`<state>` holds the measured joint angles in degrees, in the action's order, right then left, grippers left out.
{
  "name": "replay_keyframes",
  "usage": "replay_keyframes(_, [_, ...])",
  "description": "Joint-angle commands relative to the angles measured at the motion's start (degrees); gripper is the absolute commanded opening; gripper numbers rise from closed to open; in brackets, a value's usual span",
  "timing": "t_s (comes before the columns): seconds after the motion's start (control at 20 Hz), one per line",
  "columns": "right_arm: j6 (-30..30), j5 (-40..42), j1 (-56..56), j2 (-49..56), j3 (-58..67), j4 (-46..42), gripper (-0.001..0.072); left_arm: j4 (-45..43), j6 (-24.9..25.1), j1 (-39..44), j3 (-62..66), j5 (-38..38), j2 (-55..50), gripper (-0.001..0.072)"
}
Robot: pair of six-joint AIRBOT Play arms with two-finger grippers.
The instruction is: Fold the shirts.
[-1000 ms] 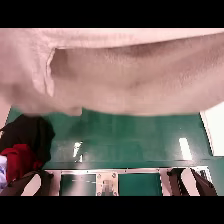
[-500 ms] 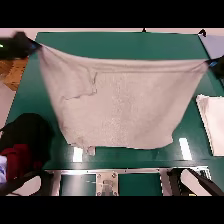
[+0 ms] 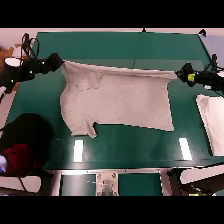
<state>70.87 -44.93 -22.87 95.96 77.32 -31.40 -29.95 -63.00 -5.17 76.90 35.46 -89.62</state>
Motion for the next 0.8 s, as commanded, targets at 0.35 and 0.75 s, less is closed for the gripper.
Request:
replay_keyframes(0.35, [1.1, -16.9, -0.5, 4.7, 5.1, -17.6, 0.0017, -22.5, -8.0, 0.1, 1.1, 12.3, -1.4, 0.0022])
replay_keyframes(0.75, [1.1, -17.3, -0.5, 4.7, -2.3, -20.7, 0.0017, -25.5, -9.0, 0.1, -3.7, 17.4, -2.6, 0.0022])
